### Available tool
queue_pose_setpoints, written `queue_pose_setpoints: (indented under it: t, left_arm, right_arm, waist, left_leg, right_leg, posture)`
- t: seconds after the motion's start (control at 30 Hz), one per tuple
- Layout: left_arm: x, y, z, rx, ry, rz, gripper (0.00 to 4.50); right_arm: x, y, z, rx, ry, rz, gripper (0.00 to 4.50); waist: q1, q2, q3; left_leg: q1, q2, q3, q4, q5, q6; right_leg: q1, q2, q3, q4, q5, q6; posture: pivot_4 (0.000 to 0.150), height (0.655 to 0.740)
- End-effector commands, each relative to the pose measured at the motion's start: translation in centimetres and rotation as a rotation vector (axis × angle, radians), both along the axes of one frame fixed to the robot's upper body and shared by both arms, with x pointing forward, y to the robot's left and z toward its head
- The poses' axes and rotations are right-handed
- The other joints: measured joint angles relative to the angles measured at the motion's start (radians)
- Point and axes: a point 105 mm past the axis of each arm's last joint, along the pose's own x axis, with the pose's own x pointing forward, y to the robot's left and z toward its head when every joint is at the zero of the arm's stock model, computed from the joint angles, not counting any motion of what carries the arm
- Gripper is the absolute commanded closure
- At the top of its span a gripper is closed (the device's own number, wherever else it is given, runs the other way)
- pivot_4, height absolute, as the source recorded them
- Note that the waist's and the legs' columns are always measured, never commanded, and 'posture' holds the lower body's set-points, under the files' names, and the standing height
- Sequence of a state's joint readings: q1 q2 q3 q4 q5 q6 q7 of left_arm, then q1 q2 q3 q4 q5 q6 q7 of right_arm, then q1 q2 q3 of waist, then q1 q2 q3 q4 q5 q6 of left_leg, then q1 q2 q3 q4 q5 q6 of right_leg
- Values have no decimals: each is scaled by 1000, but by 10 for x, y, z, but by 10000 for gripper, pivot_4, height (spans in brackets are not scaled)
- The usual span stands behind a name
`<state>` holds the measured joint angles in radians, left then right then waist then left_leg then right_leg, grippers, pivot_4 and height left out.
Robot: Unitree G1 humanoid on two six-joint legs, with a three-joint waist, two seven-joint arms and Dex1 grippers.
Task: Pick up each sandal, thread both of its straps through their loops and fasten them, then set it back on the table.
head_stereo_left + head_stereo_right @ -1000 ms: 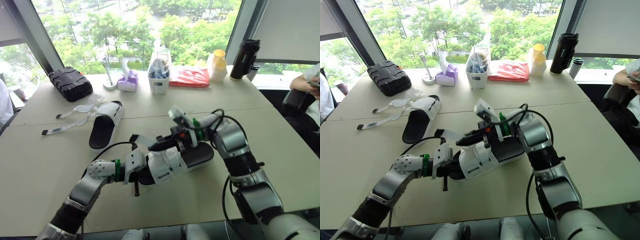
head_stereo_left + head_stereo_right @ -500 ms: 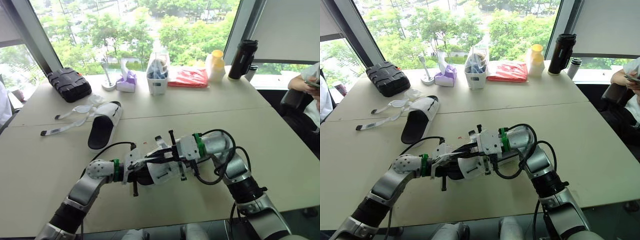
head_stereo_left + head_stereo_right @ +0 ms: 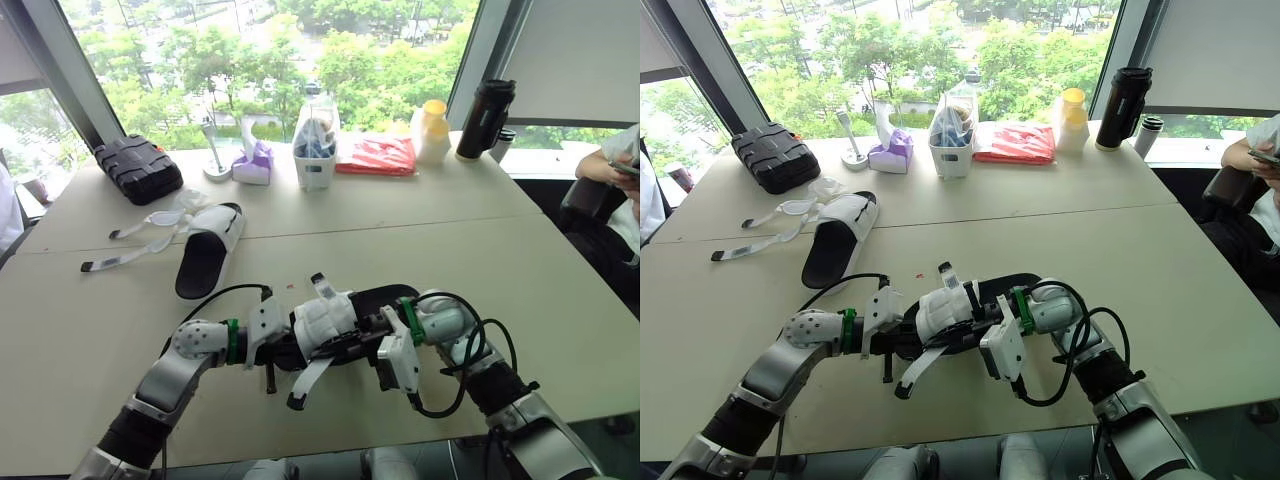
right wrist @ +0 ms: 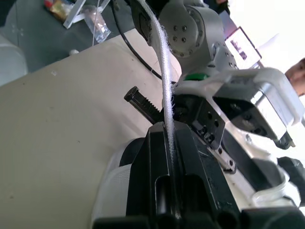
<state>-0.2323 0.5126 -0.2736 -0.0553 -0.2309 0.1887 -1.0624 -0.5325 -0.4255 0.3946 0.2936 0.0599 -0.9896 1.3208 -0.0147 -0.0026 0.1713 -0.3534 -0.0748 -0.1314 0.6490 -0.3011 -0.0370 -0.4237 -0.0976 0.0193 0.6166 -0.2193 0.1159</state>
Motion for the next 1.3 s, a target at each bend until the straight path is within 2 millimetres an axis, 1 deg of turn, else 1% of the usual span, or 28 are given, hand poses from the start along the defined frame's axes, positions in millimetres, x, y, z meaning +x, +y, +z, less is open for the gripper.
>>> queue_pose_setpoints:
  t: [0.03,0.1,0.17,0.2,0.23,0.4,0.5,0.53,0.6,0.67,0.73,0.8,0.87,0.93,1.0,1.07,1.17,1.3]
  left_arm:
    - [-12,11,-33,83,139,14,45000]
    - [-12,11,-33,84,140,12,45000]
    - [-13,11,-33,85,141,11,45000]
    - [-13,11,-33,85,142,11,45000]
    - [-13,11,-33,85,142,11,45000]
    - [-12,10,-34,84,137,15,45000]
    - [-13,9,-36,93,133,10,45000]
    - [-13,8,-37,92,133,9,45000]
    - [-15,6,-39,92,132,4,45000]
    - [-16,4,-41,94,128,-3,45000]
    - [-16,3,-42,95,125,-5,45000]
    - [-16,1,-42,94,120,-7,45000]
    - [-15,0,-43,96,113,-13,45000]
    - [-15,-2,-43,98,107,-23,45000]
    - [-16,-6,-43,96,103,-32,45000]
    - [-18,-9,-43,96,102,-44,45000]
    - [-20,-12,-45,102,101,-57,45000]
    - [-21,-13,-44,100,103,-58,45000]
  right_arm:
    - [-3,0,3,18,-85,51,26427]
    - [-8,-3,0,11,-129,90,17315]
    - [-8,-8,-4,-9,-138,93,7865]
    - [-9,-12,-5,-19,-142,94,1808]
    - [-9,-17,-7,-33,-137,92,777]
    - [-14,-53,-17,-146,-111,65,777]
    - [-5,-81,-17,-224,-87,-25,777]
    - [1,-90,-15,-240,-48,-89,777]
    - [4,-105,-13,-289,29,-162,777]
    - [15,-112,-2,-260,216,-317,777]
    - [18,-119,4,-274,365,-401,777]
    - [17,-120,10,-271,464,-439,777]
    - [18,-118,23,-287,788,-545,777]
    - [8,-117,26,-373,1116,-620,777]
    - [-1,-117,22,-457,1344,-685,777]
    - [-9,-116,18,-524,1469,-704,777]
    - [-7,-101,10,-511,1652,-737,777]
    - [-6,-88,4,-502,1731,-745,777]
  waist:
    - [0,0,0]
    - [0,0,0]
    - [0,0,0]
    - [0,0,0]
    - [0,0,0]
    - [1,0,0]
    - [0,0,0]
    - [0,0,0]
    - [1,0,0]
    - [2,0,0]
    - [3,2,-1]
    - [5,3,-2]
    - [7,4,-3]
    - [10,6,-4]
    - [18,5,-5]
    - [27,4,-6]
    - [29,2,-7]
    - [32,2,-7]
  left_leg:
    - [0,0,0,0,0,0]
    - [0,0,0,0,0,0]
    - [0,0,0,0,0,0]
    - [0,0,0,0,0,0]
    - [0,0,0,0,0,0]
    - [0,0,1,0,0,0]
    - [1,0,2,-1,0,1]
    - [1,1,3,-1,0,1]
    - [2,1,3,0,0,1]
    - [2,1,3,0,0,1]
    - [2,1,3,0,-1,1]
    - [2,1,3,0,-1,2]
    - [1,1,2,0,-1,2]
    - [0,1,2,1,-1,2]
    - [-1,1,1,2,-1,2]
    - [-1,1,1,2,-1,2]
    - [-2,1,1,2,-2,3]
    - [-3,0,1,2,-2,4]
  right_leg:
    - [0,0,0,0,0,0]
    - [0,0,0,0,0,0]
    - [0,0,0,0,0,0]
    - [0,0,1,0,0,0]
    - [0,0,1,0,0,0]
    - [0,0,1,0,0,0]
    - [1,0,2,0,0,0]
    - [1,0,2,0,0,0]
    - [2,0,3,-1,0,0]
    - [3,0,3,-1,0,-1]
    - [3,0,3,-2,0,-1]
    - [3,0,3,-2,-1,-2]
    - [3,0,3,-2,-1,-3]
    - [3,0,3,-3,-2,-3]
    - [2,-1,3,-3,-2,-3]
    - [2,-1,2,-4,-2,-4]
    - [2,-1,0,-5,-2,-2]
    - [2,-2,0,-6,0,0]
  posture:
    - [1500,7400]
    - [1500,7400]
    - [1500,7400]
    - [1500,7400]
    - [1500,7400]
    - [1500,7400]
    - [1500,7400]
    - [1500,7400]
    - [1500,7400]
    - [1500,7400]
    - [1500,7400]
    - [1500,7400]
    - [1500,7400]
    - [1500,7400]
    - [1500,7400]
    - [1500,7400]
    - [1500,7400]
    - [1500,7400]
